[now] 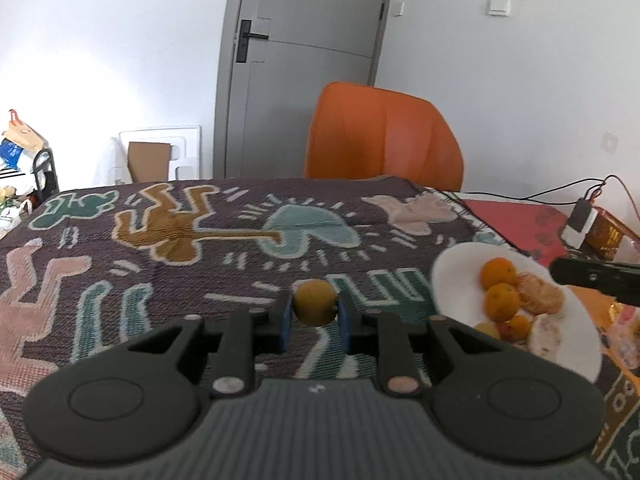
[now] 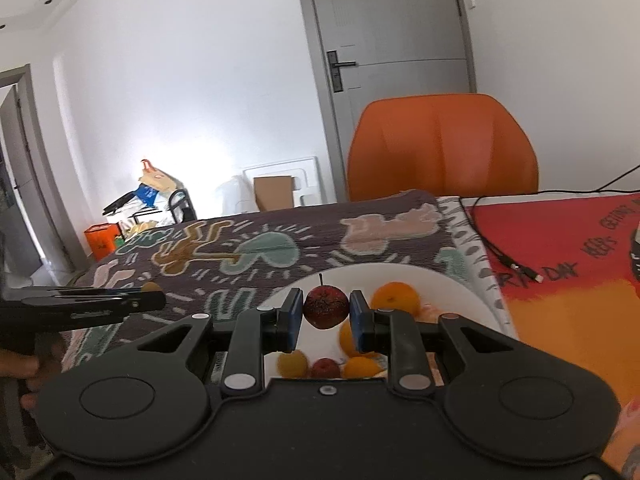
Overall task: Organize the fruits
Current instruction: 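Carry both fruits to the plate and release the red fruit from the right gripper, then lower the small yellow fruit onto the plate and open the left gripper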
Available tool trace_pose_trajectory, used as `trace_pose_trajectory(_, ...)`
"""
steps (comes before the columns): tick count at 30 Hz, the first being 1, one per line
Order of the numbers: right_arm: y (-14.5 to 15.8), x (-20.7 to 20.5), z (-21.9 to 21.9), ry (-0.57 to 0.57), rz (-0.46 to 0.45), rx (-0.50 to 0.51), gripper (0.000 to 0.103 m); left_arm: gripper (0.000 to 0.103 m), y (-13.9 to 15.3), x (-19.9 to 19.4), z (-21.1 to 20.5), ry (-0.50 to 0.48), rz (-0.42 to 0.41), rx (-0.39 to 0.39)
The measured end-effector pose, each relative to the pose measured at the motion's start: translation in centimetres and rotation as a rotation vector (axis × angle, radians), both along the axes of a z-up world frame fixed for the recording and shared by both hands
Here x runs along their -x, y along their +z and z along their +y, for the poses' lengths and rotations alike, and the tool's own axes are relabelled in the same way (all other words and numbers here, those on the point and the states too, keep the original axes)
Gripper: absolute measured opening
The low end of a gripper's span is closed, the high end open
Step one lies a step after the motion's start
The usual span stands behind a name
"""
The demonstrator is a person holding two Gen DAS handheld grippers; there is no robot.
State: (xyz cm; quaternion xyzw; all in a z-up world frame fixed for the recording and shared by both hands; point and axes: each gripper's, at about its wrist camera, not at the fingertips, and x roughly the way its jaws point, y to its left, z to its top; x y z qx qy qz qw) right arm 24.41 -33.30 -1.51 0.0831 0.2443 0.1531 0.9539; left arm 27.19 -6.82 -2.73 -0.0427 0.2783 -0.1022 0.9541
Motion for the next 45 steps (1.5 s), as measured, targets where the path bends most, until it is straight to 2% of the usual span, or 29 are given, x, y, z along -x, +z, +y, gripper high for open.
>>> trace_pose_trajectory(9,-0.7,-1.1,-1.7,-0.036,0.009,-0.015,0.024,0.022,0.8,0.2,-2.2,-0.042,-0.011,0.004)
trace_pose_trajectory(13,-0.7,-1.2,-2.0,-0.044,0.001,-0.022,0.038,0.022,1.2,0.3,-3.3,-0.066,-0.019,0.002)
trace_pose_trajectory(31,-1.7,3.9,-5.5,-0.134,0.005,-0.117,0.043,0.022,1.9,-1.0,-9.4,-0.198,-0.025,-0.026)
trace_pose_trajectory(35,-2.2,4.3,-5.4,-0.133,0.011,-0.119,0.046,0.027,2.2,-1.0,-10.5,-0.195,-0.036,-0.062)
trace_pose_trajectory(45,-2.9,5.7,-5.7,-0.135,0.012,-0.174,0.050,0.039,2.8,1.0,-9.7,-0.177,-0.034,-0.077)
